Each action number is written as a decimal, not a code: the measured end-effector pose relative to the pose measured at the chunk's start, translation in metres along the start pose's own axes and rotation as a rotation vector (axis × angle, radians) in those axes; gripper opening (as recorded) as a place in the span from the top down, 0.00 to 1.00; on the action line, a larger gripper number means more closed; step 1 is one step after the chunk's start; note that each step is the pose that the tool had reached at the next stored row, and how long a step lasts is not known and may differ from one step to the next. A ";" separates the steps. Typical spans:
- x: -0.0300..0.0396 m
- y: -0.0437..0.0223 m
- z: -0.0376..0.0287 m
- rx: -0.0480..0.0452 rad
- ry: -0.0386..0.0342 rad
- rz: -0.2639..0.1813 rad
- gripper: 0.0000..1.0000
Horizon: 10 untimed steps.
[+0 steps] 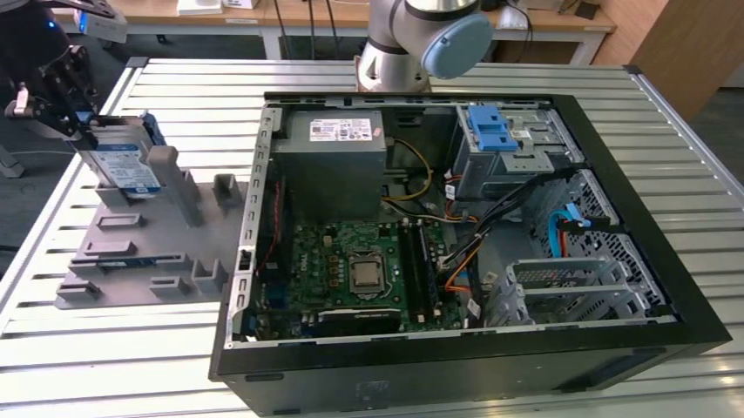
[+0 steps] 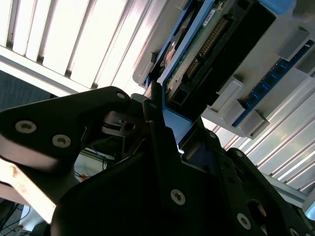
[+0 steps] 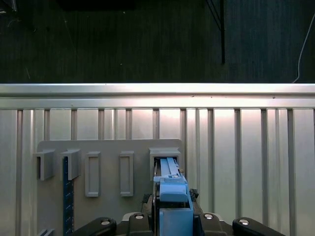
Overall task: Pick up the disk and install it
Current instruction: 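Pick up the disk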
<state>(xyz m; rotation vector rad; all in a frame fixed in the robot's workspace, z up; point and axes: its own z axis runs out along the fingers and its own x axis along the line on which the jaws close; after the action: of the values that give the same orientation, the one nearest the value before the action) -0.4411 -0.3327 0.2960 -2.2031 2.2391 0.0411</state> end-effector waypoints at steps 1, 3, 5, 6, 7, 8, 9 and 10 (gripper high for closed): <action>0.0000 0.0000 0.0000 -0.0001 0.0000 0.000 0.64; 0.0000 0.0000 -0.0001 -0.0001 0.0000 0.000 0.64; 0.0000 0.0001 -0.0010 -0.0004 0.0000 0.000 0.64; 0.0000 0.0001 -0.0016 -0.0004 0.0000 0.000 0.64; 0.0000 0.0001 -0.0023 -0.0001 -0.0001 0.000 0.64; -0.0001 0.0001 -0.0034 -0.0001 -0.0001 0.000 0.64; -0.0001 0.0001 -0.0044 -0.0001 -0.0002 0.000 0.64; -0.0001 0.0001 -0.0052 -0.0001 -0.0002 0.000 0.64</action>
<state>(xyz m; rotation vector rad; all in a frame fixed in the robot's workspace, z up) -0.4412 -0.3327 0.3012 -2.2030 2.2390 0.0414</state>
